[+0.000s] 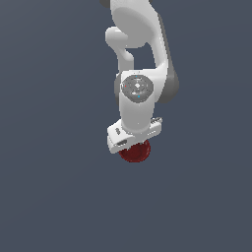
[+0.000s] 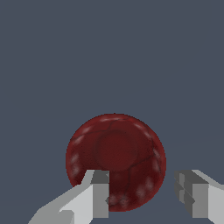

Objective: Pick up the object and move it to a goal position.

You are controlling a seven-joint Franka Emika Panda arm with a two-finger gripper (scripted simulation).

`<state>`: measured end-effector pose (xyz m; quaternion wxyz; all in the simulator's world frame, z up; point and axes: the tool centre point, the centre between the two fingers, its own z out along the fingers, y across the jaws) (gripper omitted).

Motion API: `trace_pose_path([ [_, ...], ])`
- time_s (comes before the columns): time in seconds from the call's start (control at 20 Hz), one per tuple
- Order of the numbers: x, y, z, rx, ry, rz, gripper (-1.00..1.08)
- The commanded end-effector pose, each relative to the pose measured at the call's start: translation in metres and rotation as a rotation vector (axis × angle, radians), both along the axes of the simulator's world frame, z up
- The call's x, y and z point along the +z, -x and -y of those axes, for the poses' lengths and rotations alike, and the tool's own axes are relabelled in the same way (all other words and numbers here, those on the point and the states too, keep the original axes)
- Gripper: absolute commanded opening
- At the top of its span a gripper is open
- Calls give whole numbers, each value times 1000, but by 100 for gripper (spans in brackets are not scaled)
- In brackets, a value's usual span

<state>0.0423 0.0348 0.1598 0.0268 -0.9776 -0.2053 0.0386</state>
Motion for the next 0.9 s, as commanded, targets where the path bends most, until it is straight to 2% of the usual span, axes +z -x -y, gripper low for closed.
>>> trace_pose_path([
  [0.0, -6, -5, -2, 67, -13, -21, 28],
  [0.4, -27, -17, -6, 273, -66, -82, 28],
  [0.85, -51, -27, -7, 496, -149, -140, 28],
])
